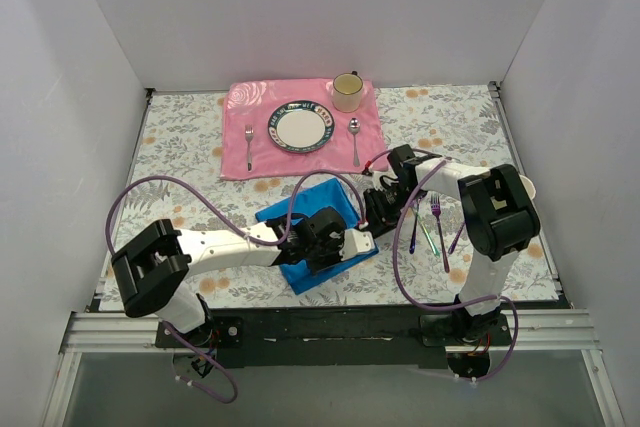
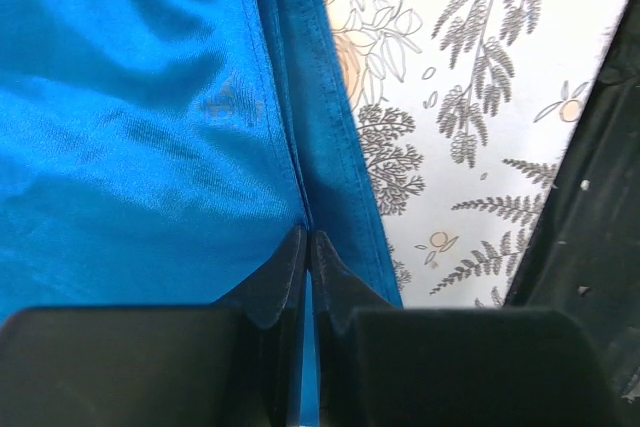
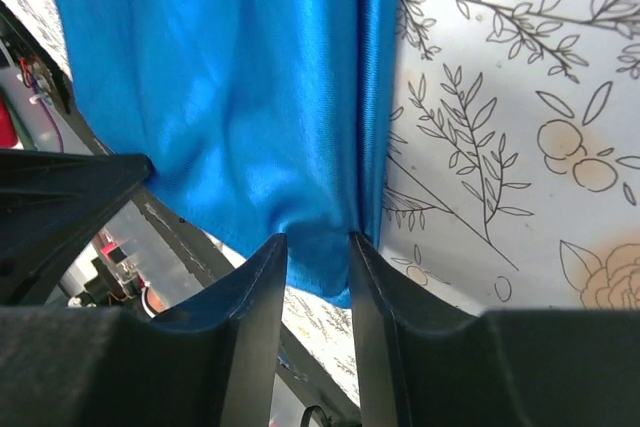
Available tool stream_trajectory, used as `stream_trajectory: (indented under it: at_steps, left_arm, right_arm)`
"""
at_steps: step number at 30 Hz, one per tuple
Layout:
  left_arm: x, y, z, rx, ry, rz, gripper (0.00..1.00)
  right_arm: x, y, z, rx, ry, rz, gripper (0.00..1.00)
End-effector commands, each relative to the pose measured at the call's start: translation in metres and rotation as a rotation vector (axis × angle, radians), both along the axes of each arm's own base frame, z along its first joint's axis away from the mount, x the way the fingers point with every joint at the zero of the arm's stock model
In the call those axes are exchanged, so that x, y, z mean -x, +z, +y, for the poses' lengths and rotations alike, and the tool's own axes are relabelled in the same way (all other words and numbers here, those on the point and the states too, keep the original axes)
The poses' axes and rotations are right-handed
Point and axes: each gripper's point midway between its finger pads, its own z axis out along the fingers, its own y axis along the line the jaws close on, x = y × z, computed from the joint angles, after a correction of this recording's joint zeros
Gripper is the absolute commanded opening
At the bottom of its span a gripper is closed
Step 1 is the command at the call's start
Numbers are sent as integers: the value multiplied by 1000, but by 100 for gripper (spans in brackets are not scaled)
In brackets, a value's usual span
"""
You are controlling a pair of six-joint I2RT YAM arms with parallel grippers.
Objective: Fold the napkin into a case and place the utensils inside
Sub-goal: Smooth out the square-folded napkin at the center of the board.
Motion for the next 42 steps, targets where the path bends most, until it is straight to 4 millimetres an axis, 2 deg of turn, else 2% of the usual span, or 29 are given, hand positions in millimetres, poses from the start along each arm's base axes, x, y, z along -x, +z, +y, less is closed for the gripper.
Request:
stream_trajectory:
  at_steps: [1, 4, 6, 8, 12, 19, 23, 27, 31, 33, 36, 39, 42]
  left_arm:
    - [8, 25, -13, 66, -18, 12, 0]
    - [9, 27, -14, 68, -12, 15, 0]
    - [9, 29, -14, 72, -13, 14, 0]
    - [10, 31, -15, 78, -14, 19, 0]
    - [13, 30, -15, 78, -21, 36, 0]
    - [16, 23, -21, 67, -10, 82, 0]
    - [16, 19, -25, 66, -11, 92, 0]
    - [18, 16, -27, 62, -18, 105, 0]
    - [21, 5, -22, 32, -20, 121, 0]
    - [22, 0, -20, 21, -22, 118, 9]
    - [22, -3, -16, 13, -17, 101, 28]
    - [22, -6, -15, 8, -19, 87, 35]
    - [23, -13, -13, -24, -31, 63, 36]
  right_arm:
    - [-13, 28, 5, -29, 13, -77, 44]
    - [-16, 36, 5, -34, 10, -86, 51]
    - [-19, 42, 6, -45, 6, -98, 59]
    - [-19, 46, 6, -52, 4, -98, 61]
    - [-22, 51, 6, -58, 1, -110, 59]
    - [-14, 48, 7, -78, 5, -69, 43]
    - [-12, 44, 5, -66, 4, -59, 43]
    - [-13, 37, 2, -39, 1, -67, 48]
    - [-13, 29, -1, -10, -1, -61, 50]
    - [-13, 25, -3, -4, 18, -73, 50]
    - [-12, 19, -4, 10, 21, -66, 50]
    - [-12, 17, -5, 13, 21, -62, 50]
    - [-12, 14, -5, 17, 21, -54, 50]
